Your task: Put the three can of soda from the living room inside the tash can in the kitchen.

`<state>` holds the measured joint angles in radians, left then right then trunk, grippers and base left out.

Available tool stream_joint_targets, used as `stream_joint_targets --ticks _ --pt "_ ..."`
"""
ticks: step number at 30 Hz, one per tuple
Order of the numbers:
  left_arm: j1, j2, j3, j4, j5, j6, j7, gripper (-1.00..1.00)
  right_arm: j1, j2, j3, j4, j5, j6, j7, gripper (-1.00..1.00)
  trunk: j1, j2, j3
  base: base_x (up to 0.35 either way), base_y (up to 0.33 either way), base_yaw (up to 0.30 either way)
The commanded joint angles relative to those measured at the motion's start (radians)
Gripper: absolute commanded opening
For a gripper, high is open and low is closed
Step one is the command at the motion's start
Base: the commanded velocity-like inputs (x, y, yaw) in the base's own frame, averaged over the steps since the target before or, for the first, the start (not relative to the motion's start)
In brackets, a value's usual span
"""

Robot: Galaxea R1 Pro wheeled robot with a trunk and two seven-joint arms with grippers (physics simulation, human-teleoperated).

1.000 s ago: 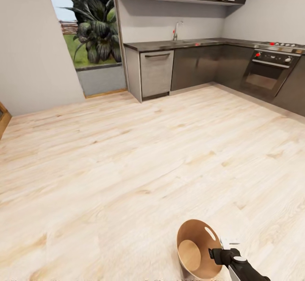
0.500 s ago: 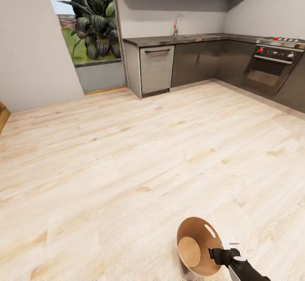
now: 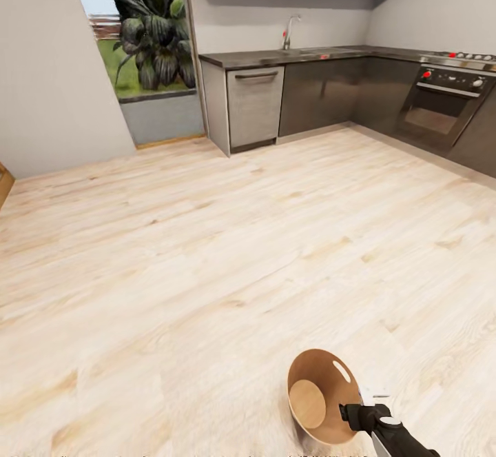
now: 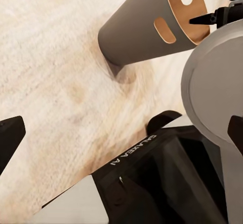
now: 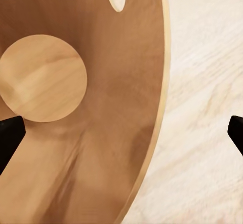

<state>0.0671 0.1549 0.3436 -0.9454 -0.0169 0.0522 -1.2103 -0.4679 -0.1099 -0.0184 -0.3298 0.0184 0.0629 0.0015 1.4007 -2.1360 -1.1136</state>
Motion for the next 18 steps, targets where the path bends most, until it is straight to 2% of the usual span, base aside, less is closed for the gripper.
stream_joint_targets --ticks 1,18 --pt "0.0 0.0 0.0 0.0 0.0 0.0 0.0 1.0 0.0 0.0 0.0 0.0 0.0 0.0 0.0 1.0 0.0 0.0 -0.002 0.0 0.0 0.0" --pt "0.0 0.0 0.0 0.0 0.0 0.0 0.0 1.0 0.0 0.001 0.0 0.0 0.0 0.0 0.0 1.0 0.0 0.0 -0.02 0.0 0.0 0.0"
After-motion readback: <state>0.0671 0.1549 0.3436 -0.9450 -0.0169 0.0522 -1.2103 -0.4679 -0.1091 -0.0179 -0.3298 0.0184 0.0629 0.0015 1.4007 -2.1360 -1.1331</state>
